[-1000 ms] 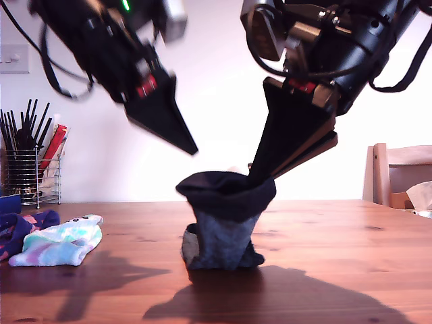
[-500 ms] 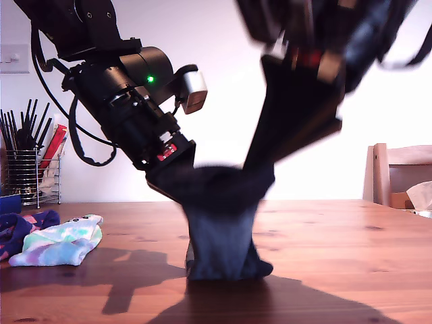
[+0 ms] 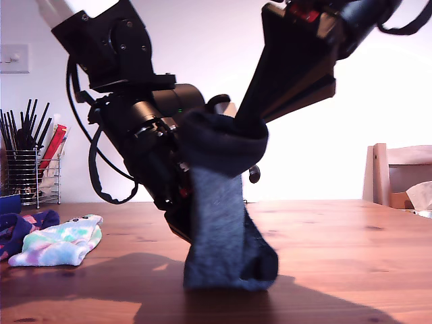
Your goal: Fold the socks in front of you. After folding them, place them to the left side.
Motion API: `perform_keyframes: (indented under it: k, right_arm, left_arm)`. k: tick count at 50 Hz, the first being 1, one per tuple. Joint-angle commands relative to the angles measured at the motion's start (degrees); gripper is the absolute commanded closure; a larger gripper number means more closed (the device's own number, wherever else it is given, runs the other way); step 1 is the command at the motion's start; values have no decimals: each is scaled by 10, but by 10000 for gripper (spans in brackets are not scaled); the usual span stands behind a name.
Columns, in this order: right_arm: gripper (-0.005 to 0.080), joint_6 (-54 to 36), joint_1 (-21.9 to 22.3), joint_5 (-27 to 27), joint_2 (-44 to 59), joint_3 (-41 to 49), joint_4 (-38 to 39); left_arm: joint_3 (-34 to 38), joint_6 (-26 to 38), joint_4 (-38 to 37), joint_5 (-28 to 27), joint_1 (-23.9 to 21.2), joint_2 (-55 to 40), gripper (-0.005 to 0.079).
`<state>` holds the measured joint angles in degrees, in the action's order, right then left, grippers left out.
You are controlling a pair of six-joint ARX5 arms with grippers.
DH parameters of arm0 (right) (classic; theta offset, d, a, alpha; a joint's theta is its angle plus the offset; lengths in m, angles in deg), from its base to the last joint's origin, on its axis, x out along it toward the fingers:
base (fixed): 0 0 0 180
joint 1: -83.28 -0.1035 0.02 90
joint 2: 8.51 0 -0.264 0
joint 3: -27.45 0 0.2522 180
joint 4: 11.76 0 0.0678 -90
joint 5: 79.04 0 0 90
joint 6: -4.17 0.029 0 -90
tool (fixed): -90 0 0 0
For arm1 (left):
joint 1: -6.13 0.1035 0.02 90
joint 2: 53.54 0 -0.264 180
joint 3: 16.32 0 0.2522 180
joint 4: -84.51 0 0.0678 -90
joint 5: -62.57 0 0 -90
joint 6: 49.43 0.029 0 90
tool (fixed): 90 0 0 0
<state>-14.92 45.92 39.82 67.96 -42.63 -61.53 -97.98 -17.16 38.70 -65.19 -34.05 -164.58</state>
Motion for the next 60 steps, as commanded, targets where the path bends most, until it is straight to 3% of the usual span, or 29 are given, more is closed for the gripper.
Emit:
perform_keyframes:
  k: [1,7,31,60]
  right_arm:
    - [763,2,8,-13,6,7,13]
    - [763,2,19,-41,6,7,26]
    - [763,-4,30,-44,43,7,42]
    - [763,-9,37,-44,44,7,36]
  left_arm:
    - [11,2,-9,-8,-3,1,762]
    - [12,8,-27,-9,-3,1,762]
    - [12,7,-60,-41,-28,1,762]
    - [11,7,-61,30,30,37,751]
